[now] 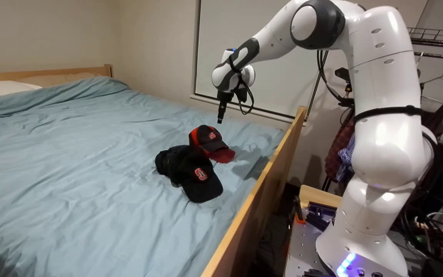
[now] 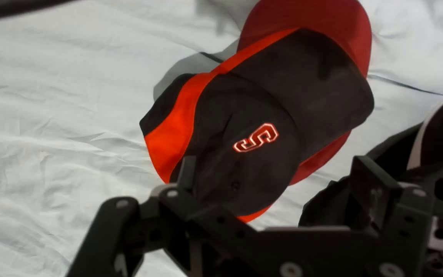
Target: Put the left and right caps on the middle cap one at a time
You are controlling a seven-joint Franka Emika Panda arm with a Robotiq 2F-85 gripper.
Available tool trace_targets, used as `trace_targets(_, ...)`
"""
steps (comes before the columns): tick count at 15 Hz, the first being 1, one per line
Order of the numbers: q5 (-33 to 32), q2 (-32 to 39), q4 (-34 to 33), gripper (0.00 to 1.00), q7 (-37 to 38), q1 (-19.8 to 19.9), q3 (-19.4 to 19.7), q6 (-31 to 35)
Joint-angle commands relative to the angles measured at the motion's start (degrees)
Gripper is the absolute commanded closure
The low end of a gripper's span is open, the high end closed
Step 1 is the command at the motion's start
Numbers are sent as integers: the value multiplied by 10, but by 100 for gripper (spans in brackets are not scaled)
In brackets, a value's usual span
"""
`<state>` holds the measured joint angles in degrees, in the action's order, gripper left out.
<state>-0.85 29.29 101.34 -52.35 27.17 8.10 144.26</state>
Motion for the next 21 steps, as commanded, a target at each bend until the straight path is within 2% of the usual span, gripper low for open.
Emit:
trace_targets(1, -20, 27, 25, 0, -61, 13, -6, 58)
trace_targets(7, -20, 48, 78, 0, -119, 16, -19, 98)
trace_targets(11, -12, 74, 98, 0, -112, 20, -25, 174)
trace_targets(15, -16, 110, 107, 0, -117, 45, -57, 268)
trace_targets(17, -18, 124, 111, 0, -116, 71, -87, 322)
trace_targets(21, -42, 135, 109, 0, -101, 119, -133, 361)
